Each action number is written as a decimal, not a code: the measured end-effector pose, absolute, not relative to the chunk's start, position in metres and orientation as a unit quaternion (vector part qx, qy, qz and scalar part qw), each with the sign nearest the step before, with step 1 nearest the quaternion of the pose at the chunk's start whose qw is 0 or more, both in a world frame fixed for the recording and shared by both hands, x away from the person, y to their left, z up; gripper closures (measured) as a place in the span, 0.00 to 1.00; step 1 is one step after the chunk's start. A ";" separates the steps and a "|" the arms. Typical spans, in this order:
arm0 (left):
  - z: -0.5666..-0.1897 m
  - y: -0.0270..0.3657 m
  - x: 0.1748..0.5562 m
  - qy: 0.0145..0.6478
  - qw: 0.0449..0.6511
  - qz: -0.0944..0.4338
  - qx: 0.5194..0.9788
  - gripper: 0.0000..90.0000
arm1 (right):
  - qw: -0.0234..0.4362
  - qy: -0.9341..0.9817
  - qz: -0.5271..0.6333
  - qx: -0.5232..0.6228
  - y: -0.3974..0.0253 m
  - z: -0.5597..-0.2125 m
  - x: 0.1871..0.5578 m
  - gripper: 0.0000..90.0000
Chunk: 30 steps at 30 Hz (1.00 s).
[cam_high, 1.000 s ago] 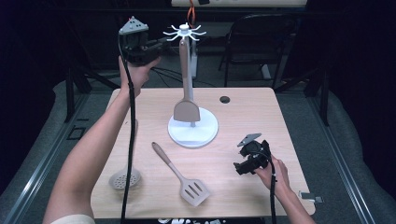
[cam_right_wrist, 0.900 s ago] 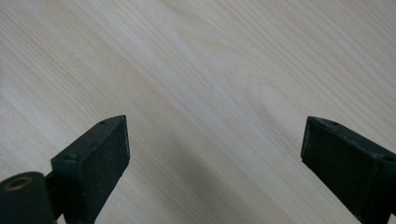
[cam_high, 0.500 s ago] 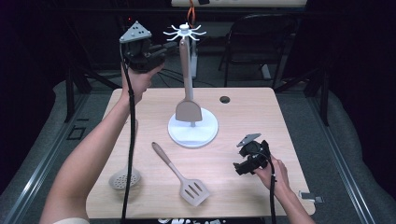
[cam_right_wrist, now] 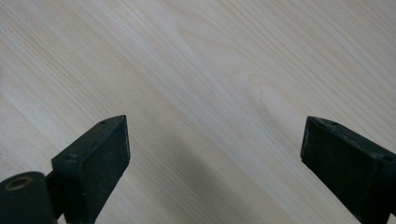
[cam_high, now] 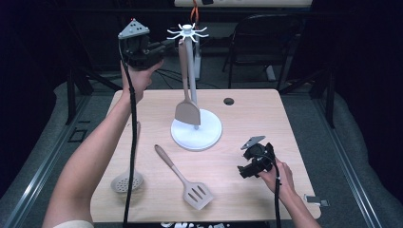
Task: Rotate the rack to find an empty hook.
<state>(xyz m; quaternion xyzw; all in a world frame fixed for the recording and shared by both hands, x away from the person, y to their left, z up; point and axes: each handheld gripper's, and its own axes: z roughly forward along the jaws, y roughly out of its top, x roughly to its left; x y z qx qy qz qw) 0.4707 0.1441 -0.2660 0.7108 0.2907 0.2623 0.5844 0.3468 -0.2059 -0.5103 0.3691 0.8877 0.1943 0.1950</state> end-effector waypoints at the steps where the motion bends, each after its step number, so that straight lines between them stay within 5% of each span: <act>1: -0.265 0.144 0.471 0.292 0.582 0.262 0.712 1.00 | 0.196 0.888 0.194 0.369 -0.206 -0.510 0.347 0.09; 12: -0.268 0.148 0.468 0.286 0.584 0.254 0.716 0.92 | 0.196 0.889 0.199 0.364 -0.204 -0.509 0.345 0.09; 24: -0.291 0.164 0.459 0.319 0.550 0.247 0.732 0.48 | 0.189 0.890 0.202 0.362 -0.203 -0.511 0.345 0.10; 30: -0.318 0.172 0.457 0.334 0.527 0.242 0.743 0.36 | 0.190 0.894 0.192 0.357 -0.201 -0.512 0.345 0.11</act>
